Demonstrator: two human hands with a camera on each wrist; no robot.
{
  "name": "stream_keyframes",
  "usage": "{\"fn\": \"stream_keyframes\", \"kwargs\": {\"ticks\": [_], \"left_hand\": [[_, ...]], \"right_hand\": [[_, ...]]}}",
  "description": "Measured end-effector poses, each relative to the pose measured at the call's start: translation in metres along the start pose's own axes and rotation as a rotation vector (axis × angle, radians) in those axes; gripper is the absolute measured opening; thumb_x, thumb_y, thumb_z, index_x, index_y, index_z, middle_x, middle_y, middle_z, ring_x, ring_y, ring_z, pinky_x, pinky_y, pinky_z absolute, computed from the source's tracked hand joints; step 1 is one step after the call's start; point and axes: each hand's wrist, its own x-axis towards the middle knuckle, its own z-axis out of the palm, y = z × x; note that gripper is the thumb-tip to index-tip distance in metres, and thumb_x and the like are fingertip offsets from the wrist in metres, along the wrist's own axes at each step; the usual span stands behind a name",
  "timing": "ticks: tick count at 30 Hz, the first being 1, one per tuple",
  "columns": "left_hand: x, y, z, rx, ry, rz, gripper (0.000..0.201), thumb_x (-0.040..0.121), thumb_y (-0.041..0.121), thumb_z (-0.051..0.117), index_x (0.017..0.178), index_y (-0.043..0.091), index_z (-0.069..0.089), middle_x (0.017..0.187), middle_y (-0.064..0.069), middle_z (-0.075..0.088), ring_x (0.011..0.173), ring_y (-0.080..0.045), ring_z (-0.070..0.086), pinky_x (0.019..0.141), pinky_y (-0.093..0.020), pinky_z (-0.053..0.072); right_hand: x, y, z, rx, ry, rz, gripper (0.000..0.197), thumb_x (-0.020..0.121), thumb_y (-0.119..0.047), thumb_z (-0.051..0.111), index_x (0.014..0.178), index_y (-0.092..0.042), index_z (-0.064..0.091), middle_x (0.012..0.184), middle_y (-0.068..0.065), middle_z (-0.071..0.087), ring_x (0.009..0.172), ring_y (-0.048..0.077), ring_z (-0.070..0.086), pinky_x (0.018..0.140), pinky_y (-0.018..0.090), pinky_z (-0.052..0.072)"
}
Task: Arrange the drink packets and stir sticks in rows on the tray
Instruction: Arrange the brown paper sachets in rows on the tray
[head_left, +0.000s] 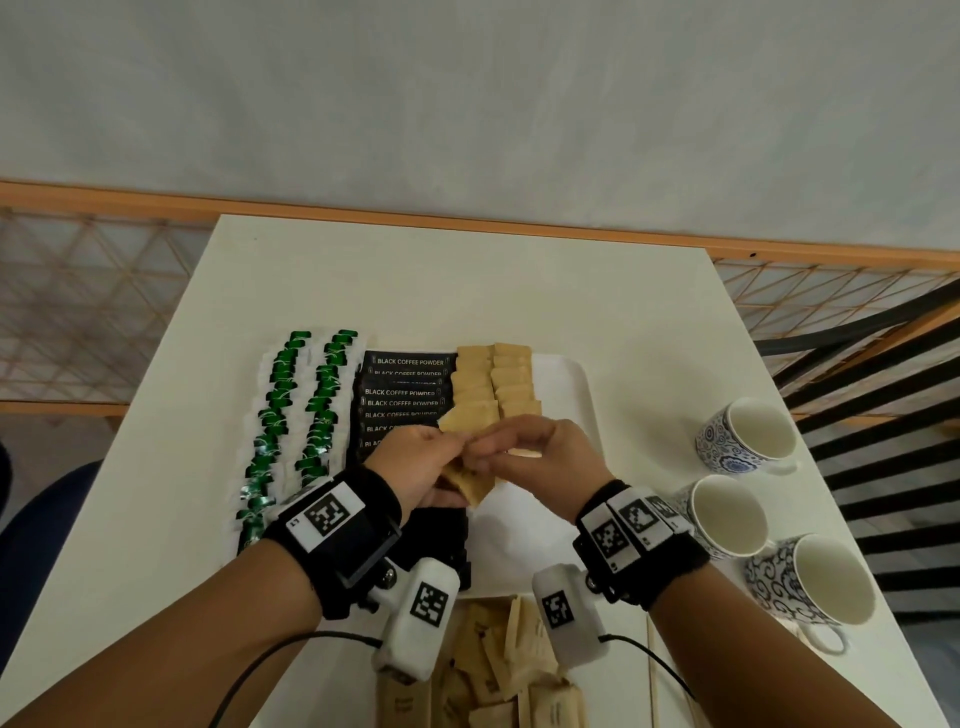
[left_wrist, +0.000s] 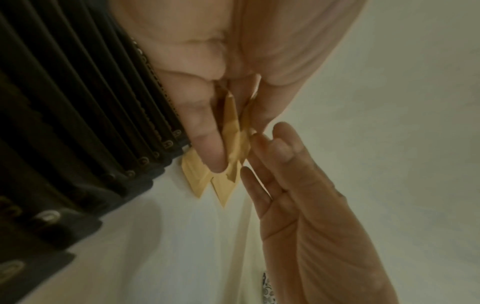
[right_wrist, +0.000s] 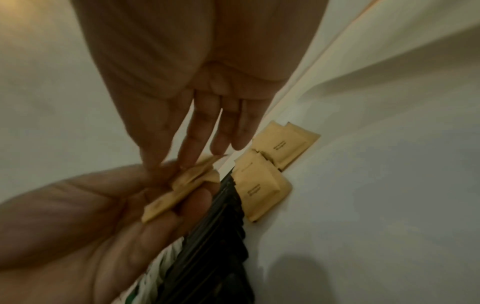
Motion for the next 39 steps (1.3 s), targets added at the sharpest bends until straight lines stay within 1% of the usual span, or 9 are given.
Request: {"fn": "stream_keyframes", "kwargs": {"ticks": [3, 6, 9, 15, 19, 22, 30, 35, 39], "left_hand": [[0.0, -0.002, -0.004, 0.083, -0.006, 0.029, 0.015, 0.09, 0.018, 0.064, 0.081, 0.006, 0.063, 0.081, -0.015, 0.069, 0.065, -0.022, 0.069, 0.054, -0.03, 0.058], [-0.002, -0.006, -0.005, 0.174, -0.074, 0.02, 0.011, 0.087, 0.02, 0.068, 0.086, 0.009, 0.069, 0.081, -0.011, 0.072, 0.068, -0.02, 0.07, 0.059, -0.032, 0.058], [-0.002, -0.006, -0.008, 0.188, -0.07, 0.004, 0.008, 0.086, 0.013, 0.067, 0.093, 0.013, 0.071, 0.093, -0.011, 0.073, 0.082, -0.022, 0.07, 0.067, -0.035, 0.06], [0.003, 0.003, -0.024, 0.062, -0.004, 0.052, 0.047, 0.088, -0.016, 0.046, 0.104, 0.024, 0.065, 0.118, -0.009, 0.062, 0.101, -0.024, 0.063, 0.063, -0.028, 0.06], [0.007, 0.01, -0.034, -0.016, 0.059, 0.127, 0.059, 0.086, -0.019, 0.049, 0.131, 0.019, 0.053, 0.11, -0.011, 0.065, 0.091, -0.021, 0.066, 0.069, -0.029, 0.06], [0.01, 0.013, -0.039, -0.073, 0.109, 0.165, 0.064, 0.084, -0.015, 0.057, 0.137, 0.019, 0.046, 0.102, -0.011, 0.066, 0.089, -0.021, 0.067, 0.069, -0.028, 0.06], [0.013, 0.007, -0.039, -0.09, 0.115, 0.192, 0.026, 0.084, -0.007, 0.063, 0.103, 0.01, 0.062, 0.099, -0.013, 0.069, 0.089, -0.019, 0.069, 0.07, -0.023, 0.059], [0.014, 0.005, -0.036, -0.037, 0.114, 0.205, 0.028, 0.087, -0.009, 0.057, 0.095, 0.017, 0.063, 0.097, -0.008, 0.069, 0.089, -0.016, 0.067, 0.066, -0.019, 0.058], [0.012, 0.004, -0.036, -0.008, 0.118, 0.201, 0.029, 0.088, -0.01, 0.055, 0.095, 0.017, 0.064, 0.098, -0.009, 0.068, 0.089, -0.016, 0.067, 0.066, -0.02, 0.058]], "right_hand": [[0.006, 0.009, -0.003, 0.022, 0.074, 0.063, 0.02, 0.078, -0.02, 0.077, 0.094, -0.031, 0.072, 0.094, -0.009, 0.071, 0.092, 0.005, 0.066, 0.08, 0.02, 0.052], [0.012, 0.016, -0.007, -0.06, 0.019, 0.221, 0.03, 0.081, -0.03, 0.074, 0.11, -0.021, 0.069, 0.099, -0.006, 0.07, 0.092, 0.008, 0.064, 0.069, 0.018, 0.05], [0.012, 0.02, -0.016, -0.089, 0.053, 0.28, 0.022, 0.083, -0.031, 0.071, 0.101, -0.018, 0.071, 0.09, -0.004, 0.07, 0.08, 0.008, 0.061, 0.057, 0.017, 0.045], [0.017, 0.044, -0.042, -0.244, 0.259, 0.349, 0.015, 0.083, -0.031, 0.071, 0.094, -0.021, 0.072, 0.076, -0.003, 0.071, 0.066, 0.012, 0.062, 0.06, 0.023, 0.047], [0.024, 0.045, -0.04, -0.393, 0.278, 0.359, 0.017, 0.082, -0.04, 0.069, 0.085, -0.024, 0.068, 0.073, -0.004, 0.067, 0.069, 0.013, 0.062, 0.061, 0.023, 0.045], [0.028, 0.044, -0.038, -0.461, 0.287, 0.361, 0.018, 0.08, -0.044, 0.069, 0.077, -0.027, 0.063, 0.076, -0.006, 0.066, 0.075, 0.015, 0.063, 0.063, 0.025, 0.045], [0.035, 0.04, -0.037, -0.543, 0.258, 0.381, 0.031, 0.08, -0.051, 0.066, 0.072, -0.022, 0.058, 0.079, -0.002, 0.069, 0.073, 0.018, 0.064, 0.071, 0.034, 0.054], [0.032, 0.036, -0.035, -0.554, 0.271, 0.394, 0.041, 0.082, -0.052, 0.065, 0.076, -0.012, 0.062, 0.073, -0.002, 0.062, 0.065, 0.015, 0.055, 0.06, 0.028, 0.043], [0.025, 0.034, -0.032, -0.423, 0.353, 0.292, 0.024, 0.083, -0.043, 0.066, 0.089, -0.021, 0.06, 0.079, -0.004, 0.062, 0.07, 0.009, 0.055, 0.057, 0.023, 0.039]]}}
